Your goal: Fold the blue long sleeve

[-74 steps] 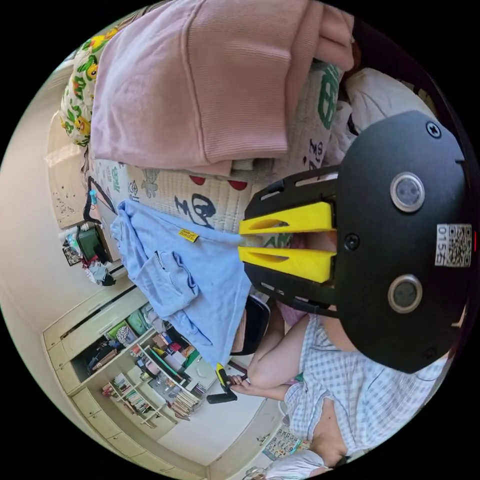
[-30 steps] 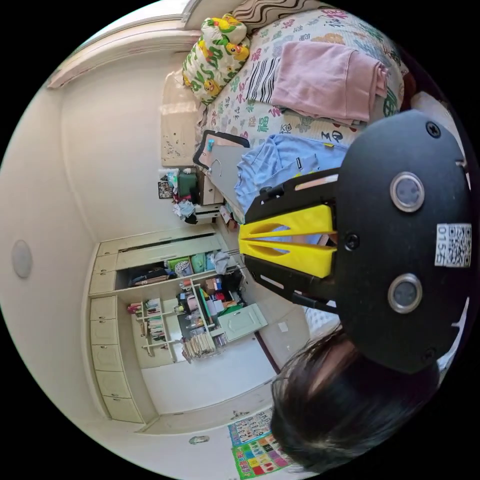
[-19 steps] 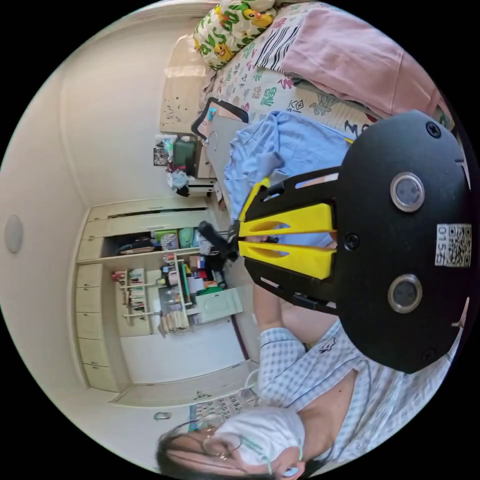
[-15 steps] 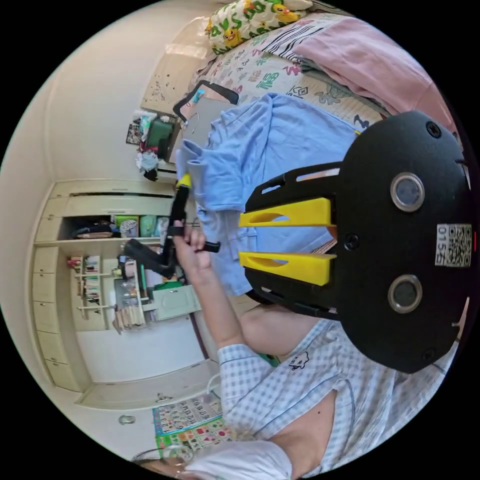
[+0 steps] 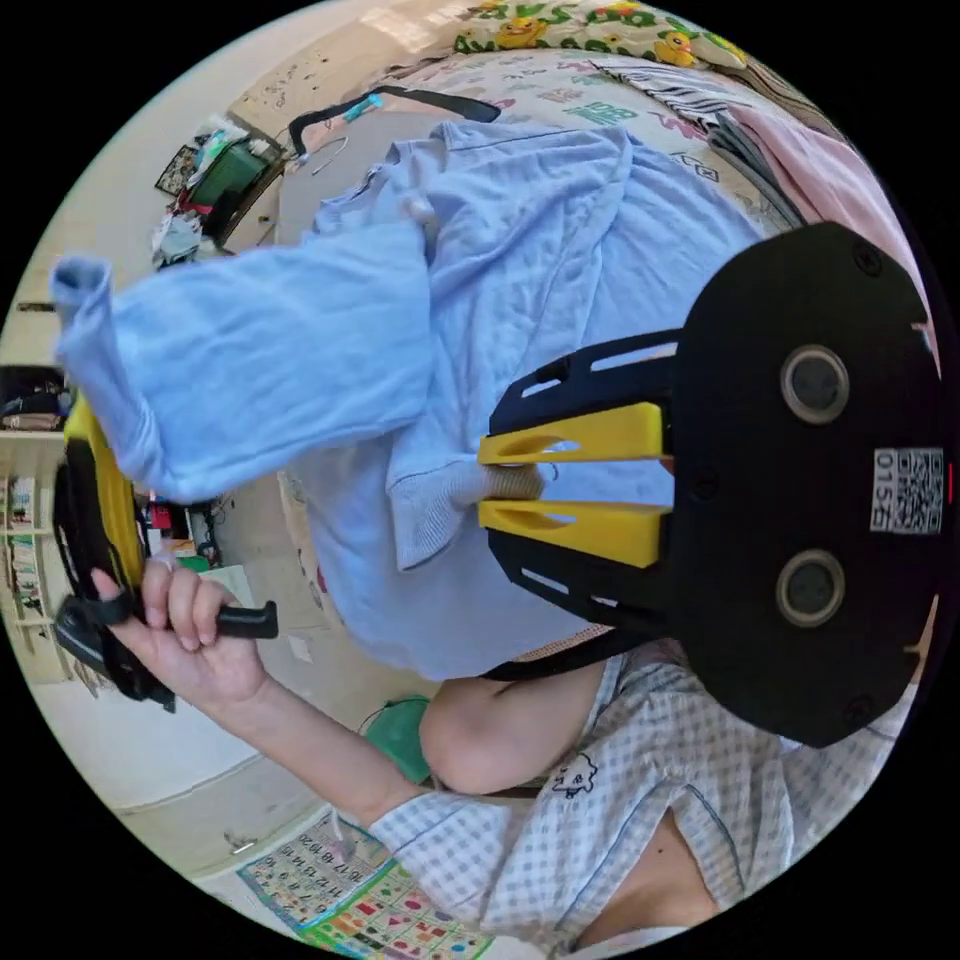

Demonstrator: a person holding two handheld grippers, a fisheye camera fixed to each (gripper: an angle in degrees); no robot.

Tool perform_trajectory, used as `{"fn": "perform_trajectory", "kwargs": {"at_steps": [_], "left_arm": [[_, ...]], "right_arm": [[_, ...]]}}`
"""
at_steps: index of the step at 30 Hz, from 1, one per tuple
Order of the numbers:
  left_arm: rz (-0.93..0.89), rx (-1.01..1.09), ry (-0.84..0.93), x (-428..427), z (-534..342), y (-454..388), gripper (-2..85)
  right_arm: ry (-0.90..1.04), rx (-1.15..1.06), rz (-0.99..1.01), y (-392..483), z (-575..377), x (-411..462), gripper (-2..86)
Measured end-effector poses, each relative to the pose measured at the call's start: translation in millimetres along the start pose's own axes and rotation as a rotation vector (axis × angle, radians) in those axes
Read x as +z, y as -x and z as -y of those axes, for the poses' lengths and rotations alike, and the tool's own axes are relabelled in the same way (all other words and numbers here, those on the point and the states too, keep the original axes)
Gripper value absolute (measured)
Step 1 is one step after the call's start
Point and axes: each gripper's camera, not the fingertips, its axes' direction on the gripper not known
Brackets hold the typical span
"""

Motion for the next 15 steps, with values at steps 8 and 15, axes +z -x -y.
{"fn": "perform_trajectory", "kwargs": {"at_steps": [8, 15], "left_arm": [[0.890, -0.254, -0.341, -240.3, -19.1, 144.6, 8.1], [0.612, -0.274, -0.120, -148.5, -71.0, 193.9, 8.1]], "right_arm": [[-0.397, 1.163, -0.880, -279.0, -182.6, -313.6, 9.3], [-0.399, 1.003, -0.760, -309.4, -149.8, -258.9, 9.8]]}}
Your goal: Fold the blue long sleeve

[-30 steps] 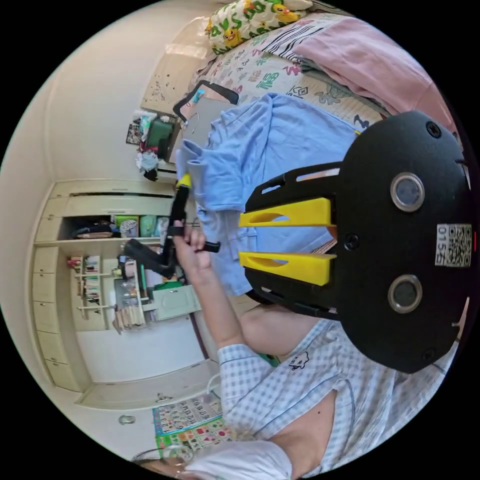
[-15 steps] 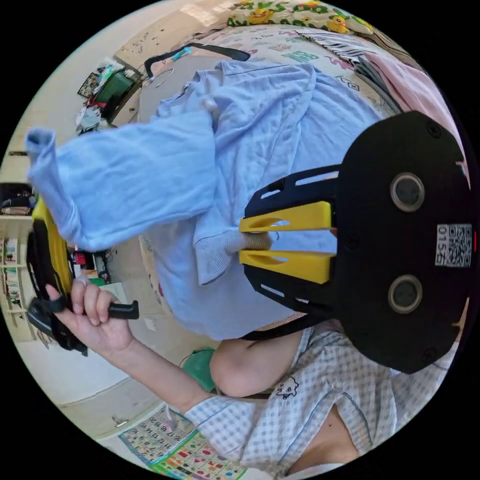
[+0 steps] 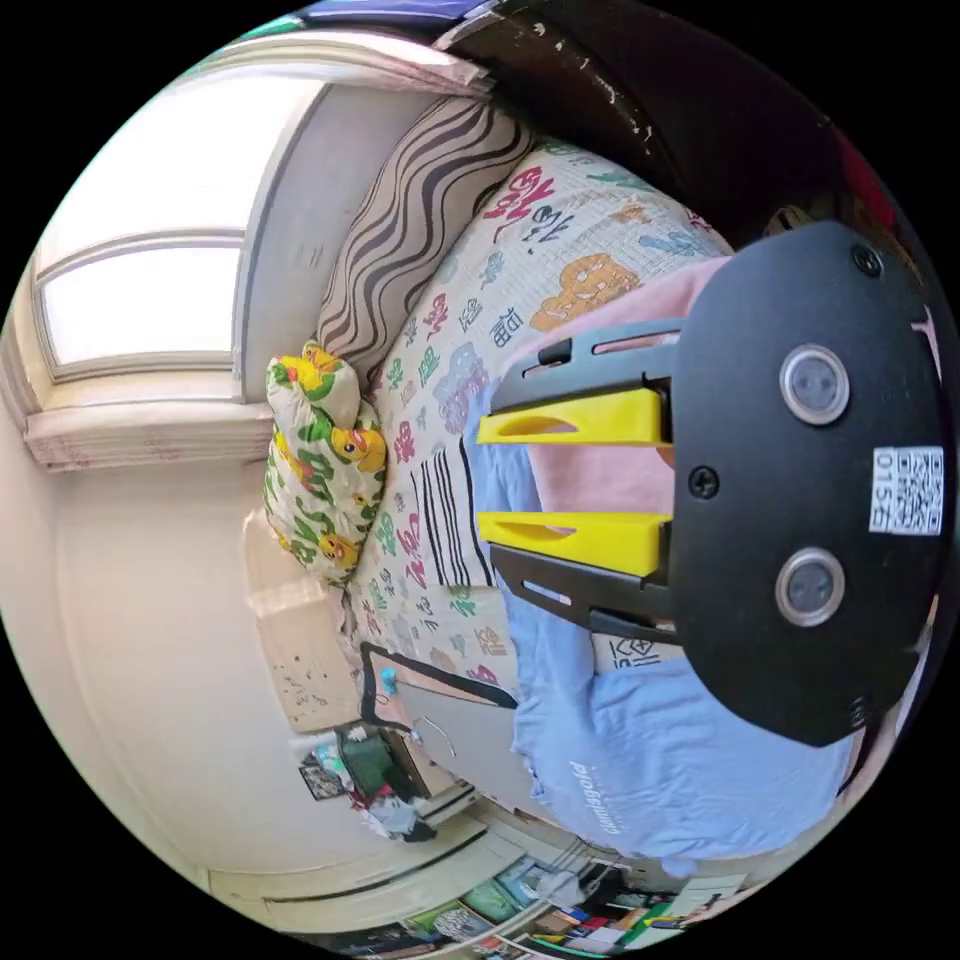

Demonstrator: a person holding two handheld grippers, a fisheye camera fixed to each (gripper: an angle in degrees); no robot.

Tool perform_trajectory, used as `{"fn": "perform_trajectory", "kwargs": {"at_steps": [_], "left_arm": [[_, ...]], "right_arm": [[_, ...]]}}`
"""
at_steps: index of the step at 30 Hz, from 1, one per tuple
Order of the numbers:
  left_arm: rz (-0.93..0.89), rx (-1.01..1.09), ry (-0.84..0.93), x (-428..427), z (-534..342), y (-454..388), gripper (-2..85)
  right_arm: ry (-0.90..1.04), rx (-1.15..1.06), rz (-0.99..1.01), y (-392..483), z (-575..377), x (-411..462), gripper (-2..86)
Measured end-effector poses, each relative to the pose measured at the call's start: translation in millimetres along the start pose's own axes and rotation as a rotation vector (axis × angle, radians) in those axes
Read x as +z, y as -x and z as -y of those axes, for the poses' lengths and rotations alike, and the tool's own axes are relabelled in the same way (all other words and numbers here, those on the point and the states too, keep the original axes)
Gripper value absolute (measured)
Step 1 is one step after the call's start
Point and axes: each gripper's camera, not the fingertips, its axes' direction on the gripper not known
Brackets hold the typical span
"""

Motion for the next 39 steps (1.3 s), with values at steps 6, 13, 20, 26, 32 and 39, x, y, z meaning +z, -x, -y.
{"fn": "perform_trajectory", "kwargs": {"at_steps": [6, 13, 20, 26, 32, 39], "left_arm": [[-0.224, 0.184, 0.299, 164.2, -0.5, -140.3, 6.5], [-0.131, 0.444, 0.580, 342.5, -22.8, -274.4, 5.2], [-0.039, 0.512, 0.635, 436.6, -8.6, -290.8, 0.7], [-0.070, 0.430, 0.638, 450.2, 5.7, -279.5, 0.5], [-0.178, 0.416, 0.511, 348.1, 10.6, -271.2, 6.6], [-0.405, 0.418, 0.418, 122.4, -59.3, -217.0, 8.5]], "right_arm": [[0.182, -0.324, 0.392, 196.2, 19.3, 83.9, 6.3], [0.381, -0.561, 0.271, 352.4, 27.1, 189.7, 0.1], [0.412, -0.655, 0.108, 405.1, 62.4, 250.3, -1.0], [0.392, -0.620, 0.039, 406.4, 94.5, 240.0, -0.9], [0.301, -0.514, 0.269, 324.1, 117.6, 131.2, 1.9], [0.202, -0.550, 0.632, 140.5, 44.7, -101.1, 7.5]]}}
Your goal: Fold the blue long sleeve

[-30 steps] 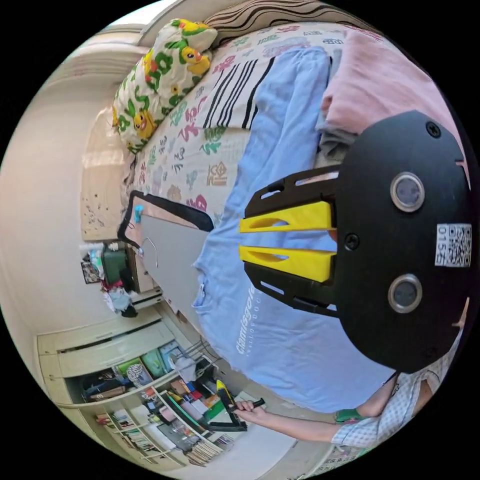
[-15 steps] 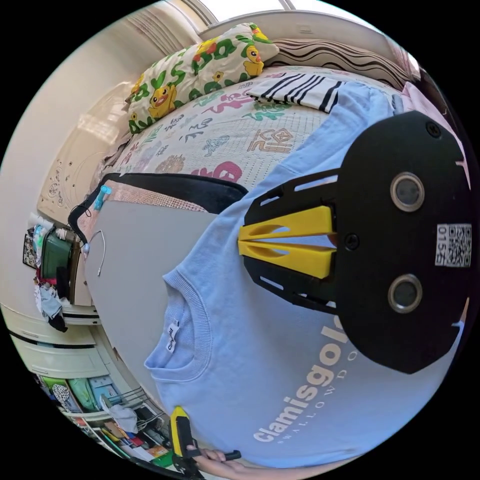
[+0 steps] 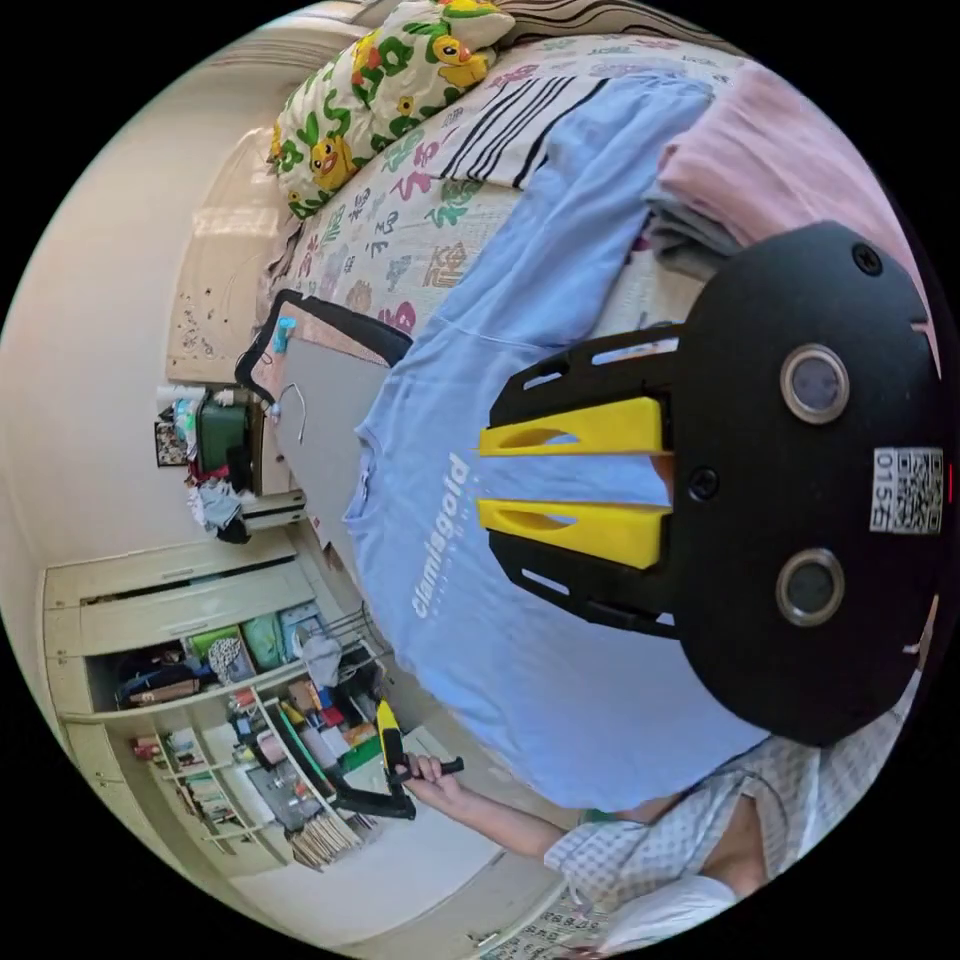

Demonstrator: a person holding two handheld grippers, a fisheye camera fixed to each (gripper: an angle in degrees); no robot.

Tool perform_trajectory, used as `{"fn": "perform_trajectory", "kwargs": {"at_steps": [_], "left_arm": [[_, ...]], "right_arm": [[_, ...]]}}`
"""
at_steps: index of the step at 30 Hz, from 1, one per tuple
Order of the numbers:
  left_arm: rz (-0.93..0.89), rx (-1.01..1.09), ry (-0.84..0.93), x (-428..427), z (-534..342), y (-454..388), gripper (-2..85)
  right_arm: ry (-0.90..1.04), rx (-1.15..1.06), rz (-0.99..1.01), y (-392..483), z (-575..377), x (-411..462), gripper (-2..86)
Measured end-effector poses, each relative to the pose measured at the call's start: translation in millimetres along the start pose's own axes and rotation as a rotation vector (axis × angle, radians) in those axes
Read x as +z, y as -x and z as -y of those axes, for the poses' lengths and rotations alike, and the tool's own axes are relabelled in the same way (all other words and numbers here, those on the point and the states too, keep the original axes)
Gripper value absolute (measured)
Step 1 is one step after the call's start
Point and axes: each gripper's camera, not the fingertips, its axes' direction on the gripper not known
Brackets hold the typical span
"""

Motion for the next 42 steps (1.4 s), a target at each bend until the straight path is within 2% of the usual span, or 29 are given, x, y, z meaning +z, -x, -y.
{"fn": "perform_trajectory", "kwargs": {"at_steps": [4, 6, 10, 13, 19, 23, 25, 27, 30, 36, 39, 42], "left_arm": [[-0.039, -0.051, -0.054, -80.6, -108.2, -36.7, 8.5], [0.016, -0.059, -0.051, -102.1, -145.3, -52.4, 8.7], [0.116, -0.033, 0.032, -115.8, -210.3, -77.7, 11.0], [-0.009, -0.034, 0.052, -114.9, -235.2, -76.6, 11.5], [-0.033, -0.039, 0.077, -115.6, -233.7, -69.1, 11.1], [-0.165, 0.005, 0.045, -115.6, -223.7, -68.5, 8.3], [-0.146, 0.013, 0.081, -111.6, -217.0, -71.0, 5.6], [-0.121, 0.032, 0.071, -117.8, -211.4, -75.1, 2.4], [-0.168, 0.041, 0.005, -141.0, -204.6, -77.6, 0.7], [-0.219, 0.008, -0.047, -168.0, -191.5, -73.2, 0.1], [-0.184, -0.014, 0.000, -165.7, -182.4, -70.4, 0.8], [-0.182, -0.042, 0.026, -164.1, -172.3, -69.3, 2.7]], "right_arm": [[-0.028, 0.089, 0.232, -0.8, -99.9, -106.4, 8.4], [-0.073, 0.123, 0.298, -7.4, -133.2, -143.7, 9.4], [-0.105, 0.168, 0.191, -14.1, -191.8, -197.4, 11.1], [-0.167, 0.208, 0.123, -23.4, -228.5, -218.3, 11.6], [-0.167, 0.329, 0.156, -69.0, -264.0, -234.7, 14.2], [-0.080, 0.334, 0.226, -85.7, -258.9, -226.4, 15.7], [-0.071, 0.322, 0.160, -88.9, -255.6, -233.1, 12.7], [-0.058, 0.287, 0.246, -92.2, -253.6, -233.3, 6.8], [-0.038, 0.239, 0.332, -100.0, -254.6, -235.2, 6.5], [-0.038, 0.241, 0.250, -117.1, -263.9, -247.2, 11.9], [-0.028, 0.229, 0.174, -119.2, -267.6, -243.1, 8.7], [-0.017, 0.227, 0.204, -125.6, -273.2, -239.3, 2.8]]}}
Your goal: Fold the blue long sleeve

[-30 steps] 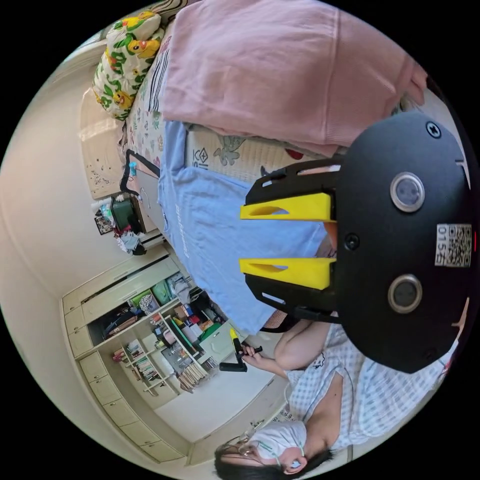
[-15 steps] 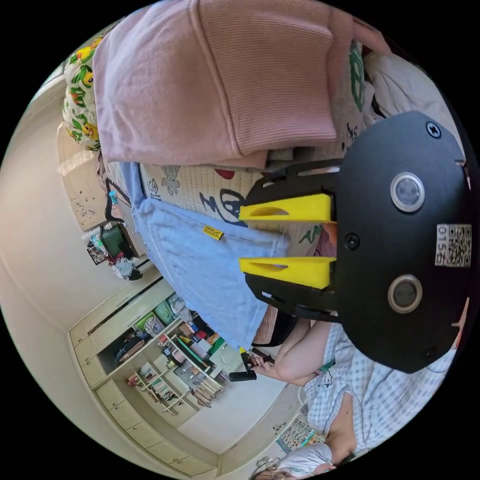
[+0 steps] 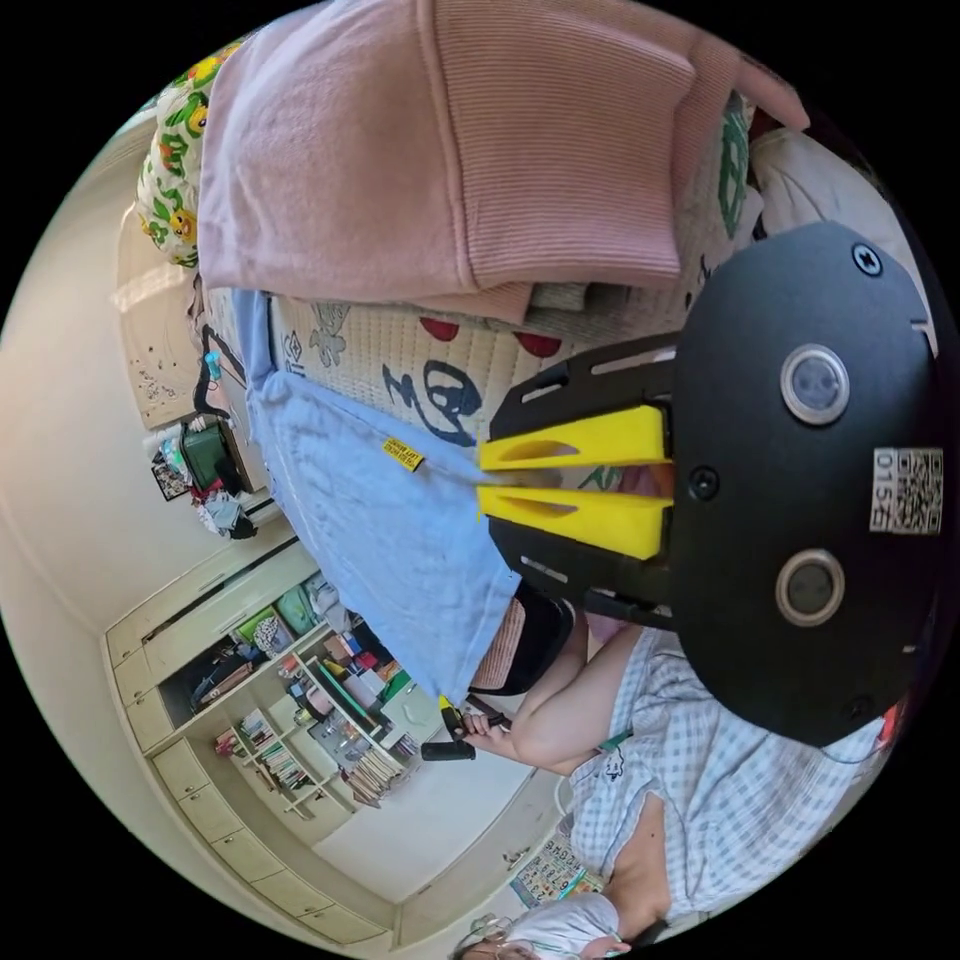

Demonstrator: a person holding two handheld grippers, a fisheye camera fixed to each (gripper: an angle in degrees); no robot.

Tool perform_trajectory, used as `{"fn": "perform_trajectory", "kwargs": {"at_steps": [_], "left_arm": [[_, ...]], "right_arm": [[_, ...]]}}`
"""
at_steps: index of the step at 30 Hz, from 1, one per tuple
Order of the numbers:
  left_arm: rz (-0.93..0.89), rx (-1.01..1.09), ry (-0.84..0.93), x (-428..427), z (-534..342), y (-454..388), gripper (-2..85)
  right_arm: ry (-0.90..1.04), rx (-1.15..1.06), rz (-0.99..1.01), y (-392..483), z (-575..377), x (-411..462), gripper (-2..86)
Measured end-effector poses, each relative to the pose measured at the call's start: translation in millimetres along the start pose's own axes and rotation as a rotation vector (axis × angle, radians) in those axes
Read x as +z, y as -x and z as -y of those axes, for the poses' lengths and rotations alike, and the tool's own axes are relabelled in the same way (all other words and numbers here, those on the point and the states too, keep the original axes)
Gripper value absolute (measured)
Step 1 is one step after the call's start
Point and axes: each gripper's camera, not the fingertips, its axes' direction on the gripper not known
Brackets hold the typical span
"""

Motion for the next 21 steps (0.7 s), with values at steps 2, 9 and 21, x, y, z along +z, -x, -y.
{"fn": "perform_trajectory", "kwargs": {"at_steps": [2, 9, 21], "left_arm": [[-0.022, -0.015, 0.000, -1.6, 10.1, -2.4, 3.8], [-0.015, 0.033, 0.015, -33.9, 33.5, -46.3, 0.0], [0.051, 0.038, 0.134, -40.6, 75.9, -115.3, 1.4]], "right_arm": [[-0.019, 0.004, 0.008, -5.5, -3.7, -5.1, 1.5], [-0.165, -0.025, -0.014, -13.6, -44.6, -38.1, -0.3], [0.027, 0.013, -0.115, -43.2, -85.3, 35.3, 1.5]]}}
